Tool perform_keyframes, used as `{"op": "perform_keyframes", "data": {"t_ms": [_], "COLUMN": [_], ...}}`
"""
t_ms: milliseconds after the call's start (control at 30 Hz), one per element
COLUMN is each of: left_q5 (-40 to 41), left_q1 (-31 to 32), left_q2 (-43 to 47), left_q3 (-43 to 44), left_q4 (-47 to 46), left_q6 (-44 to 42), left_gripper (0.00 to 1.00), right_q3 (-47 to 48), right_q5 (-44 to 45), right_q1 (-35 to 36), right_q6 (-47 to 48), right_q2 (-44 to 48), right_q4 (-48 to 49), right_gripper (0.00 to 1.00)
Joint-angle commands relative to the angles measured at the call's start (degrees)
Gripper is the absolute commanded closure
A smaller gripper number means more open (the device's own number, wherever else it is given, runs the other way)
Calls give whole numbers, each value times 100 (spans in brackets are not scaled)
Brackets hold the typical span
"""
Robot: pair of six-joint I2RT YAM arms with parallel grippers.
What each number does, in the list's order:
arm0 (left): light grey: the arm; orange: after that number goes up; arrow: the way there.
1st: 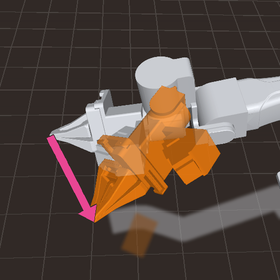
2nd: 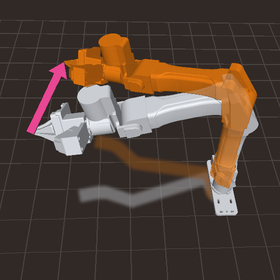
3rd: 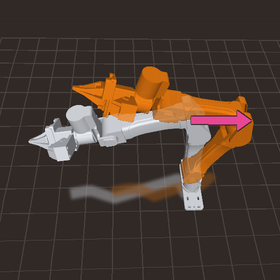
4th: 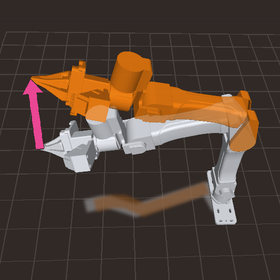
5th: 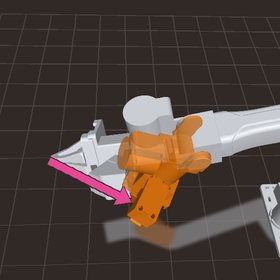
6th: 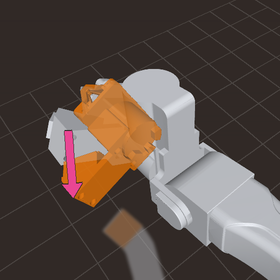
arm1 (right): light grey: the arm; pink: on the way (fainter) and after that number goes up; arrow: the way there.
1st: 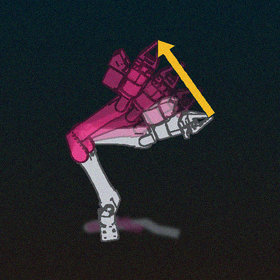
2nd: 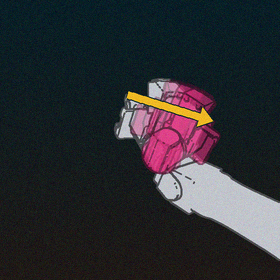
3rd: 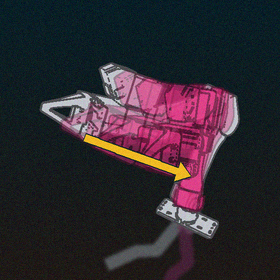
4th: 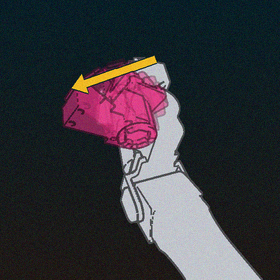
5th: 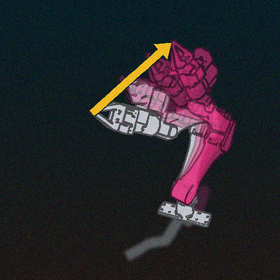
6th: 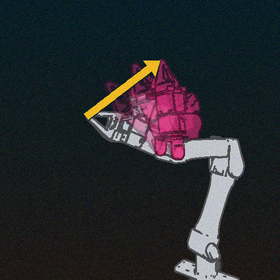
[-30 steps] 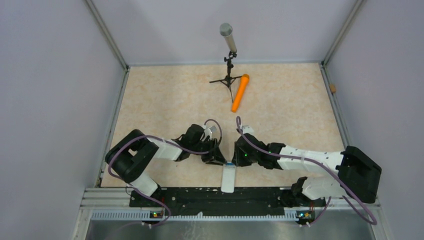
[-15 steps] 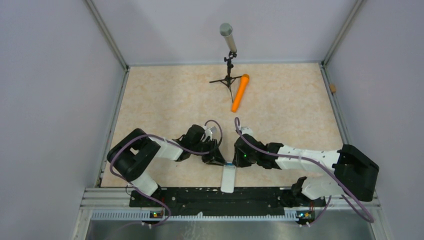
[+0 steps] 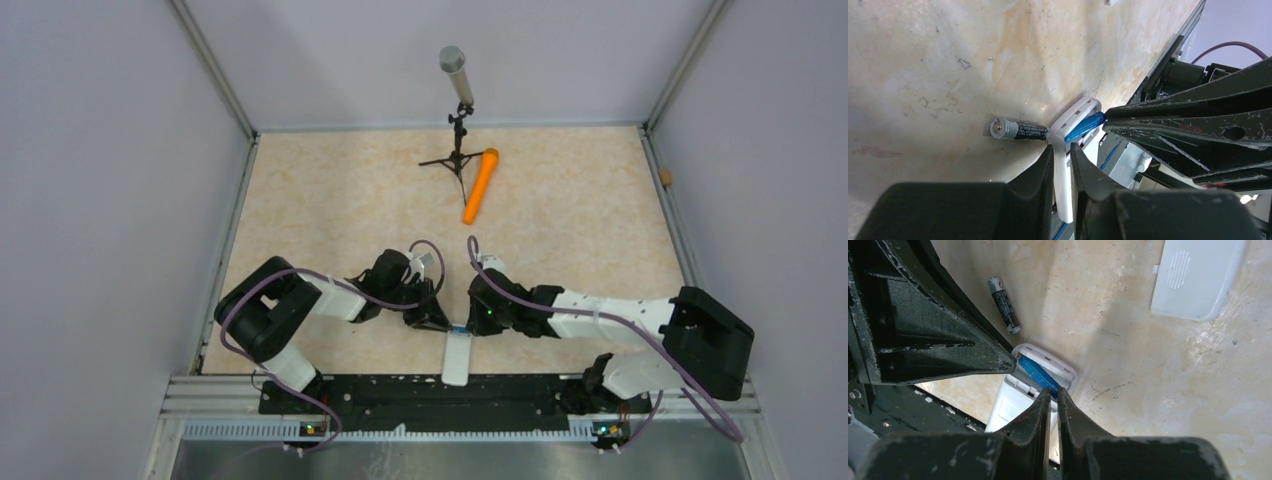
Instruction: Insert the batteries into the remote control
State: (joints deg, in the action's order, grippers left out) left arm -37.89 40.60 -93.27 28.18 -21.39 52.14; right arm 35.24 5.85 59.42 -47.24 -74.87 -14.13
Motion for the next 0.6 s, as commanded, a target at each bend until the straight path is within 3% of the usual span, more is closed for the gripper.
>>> {"op": "perform_keyframes", "data": {"t_ms": [0, 333, 567], "left_q5": [-163, -179, -201], "left_q1": [37, 36, 36], "left_q2": [-24, -15, 21], "left_q3": [90, 80, 60], "left_q4": [-375, -401, -413], "left_q6": [-2, -8, -24], "left_gripper": [82, 84, 84], "right_q3": [-37, 79, 435], "right_q5": [-205, -317, 216], "right_q1": [-45, -46, 85], "right_q6": [-128, 36, 215], "right_q2": [-127, -518, -797], "right_q4": [391, 319, -134], "right_gripper": [93, 100, 100]}}
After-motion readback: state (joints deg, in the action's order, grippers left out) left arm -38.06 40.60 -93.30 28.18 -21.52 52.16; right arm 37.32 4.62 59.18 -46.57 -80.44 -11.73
